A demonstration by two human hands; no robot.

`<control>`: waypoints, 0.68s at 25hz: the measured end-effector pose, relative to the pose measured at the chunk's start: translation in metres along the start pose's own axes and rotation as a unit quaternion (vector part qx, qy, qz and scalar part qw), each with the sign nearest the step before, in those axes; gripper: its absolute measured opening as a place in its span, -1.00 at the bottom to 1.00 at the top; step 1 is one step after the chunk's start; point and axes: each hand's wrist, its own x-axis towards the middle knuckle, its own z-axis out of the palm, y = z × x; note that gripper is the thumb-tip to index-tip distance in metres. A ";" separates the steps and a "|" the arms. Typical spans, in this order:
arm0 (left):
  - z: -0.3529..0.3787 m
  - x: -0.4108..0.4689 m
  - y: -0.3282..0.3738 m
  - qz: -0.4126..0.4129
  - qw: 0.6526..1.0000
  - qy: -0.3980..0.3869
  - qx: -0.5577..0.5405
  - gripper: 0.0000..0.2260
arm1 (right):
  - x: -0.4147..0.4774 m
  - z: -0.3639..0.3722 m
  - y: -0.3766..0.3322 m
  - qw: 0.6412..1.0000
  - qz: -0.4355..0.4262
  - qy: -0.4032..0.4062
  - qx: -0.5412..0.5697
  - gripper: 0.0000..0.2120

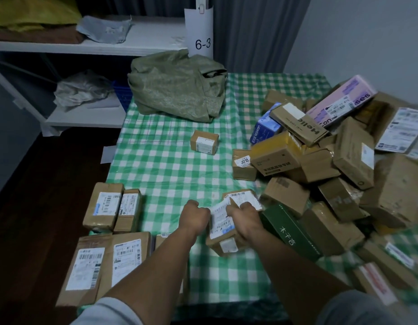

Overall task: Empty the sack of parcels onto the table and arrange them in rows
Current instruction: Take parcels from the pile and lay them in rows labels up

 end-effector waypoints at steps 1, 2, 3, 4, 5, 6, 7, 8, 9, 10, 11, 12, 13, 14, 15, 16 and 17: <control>-0.008 0.001 -0.001 -0.002 1.000 0.001 0.000 -0.52 | 0.000 0.007 -0.007 0.999 0.002 -0.007 0.032 -0.36; -0.017 0.004 -0.004 -0.006 1.000 0.001 -0.005 -0.50 | -0.002 0.016 -0.014 0.998 0.001 -0.011 0.054 -0.41; -0.026 0.007 -0.007 -0.009 1.000 0.003 -0.016 -0.48 | -0.003 0.024 -0.019 0.998 -0.002 -0.017 0.068 -0.46; -0.039 0.011 -0.012 -0.015 0.999 0.010 -0.029 -0.45 | -0.004 0.035 -0.026 0.997 -0.002 -0.025 0.074 -0.50; -0.053 0.016 -0.017 -0.015 0.999 0.023 -0.040 -0.44 | -0.004 0.048 -0.031 0.997 0.000 -0.031 0.075 -0.53; -0.065 0.022 -0.022 -0.010 0.998 0.044 -0.048 -0.47 | -0.004 0.060 -0.035 0.996 0.003 -0.037 0.075 -0.52; -0.080 0.028 -0.028 -0.004 0.996 0.074 -0.055 -0.55 | -0.002 0.075 -0.039 0.996 0.005 -0.049 0.079 -0.51; -0.095 0.032 -0.033 0.007 0.992 0.106 -0.067 -0.65 | -0.003 0.087 -0.044 0.994 0.010 -0.061 0.088 -0.51; -0.110 0.035 -0.037 0.021 0.987 0.139 -0.083 -0.73 | -0.003 0.099 -0.049 0.992 0.012 -0.070 0.101 -0.52; -0.127 0.039 -0.041 0.035 0.981 0.168 -0.090 -0.78 | -0.002 0.115 -0.054 0.991 0.015 -0.077 0.112 -0.53; -0.140 0.039 -0.042 0.049 0.977 0.190 -0.087 -0.80 | 0.001 0.125 -0.058 0.989 0.015 -0.082 0.120 -0.54; -0.153 0.042 -0.045 0.057 0.974 0.206 -0.076 -0.80 | 0.002 0.137 -0.063 0.988 0.017 -0.089 0.126 -0.56; -0.164 0.045 -0.049 0.068 0.973 0.211 -0.057 -0.79 | 0.003 0.149 -0.066 0.987 0.017 -0.093 0.130 -0.57; -0.172 0.048 -0.054 0.078 0.975 0.207 -0.030 -0.79 | 0.004 0.160 -0.069 0.987 0.018 -0.092 0.133 -0.56; -0.179 0.052 -0.060 0.083 0.977 0.198 -0.007 -0.80 | 0.005 0.171 -0.071 0.987 0.020 -0.093 0.129 -0.52; -0.183 0.056 -0.067 0.084 0.978 0.189 0.009 -0.82 | 0.006 0.180 -0.072 0.988 0.023 -0.094 0.122 -0.50; -0.186 0.059 -0.073 0.081 0.979 0.184 0.012 -0.84 | 0.008 0.188 -0.073 0.988 0.022 -0.094 0.119 -0.50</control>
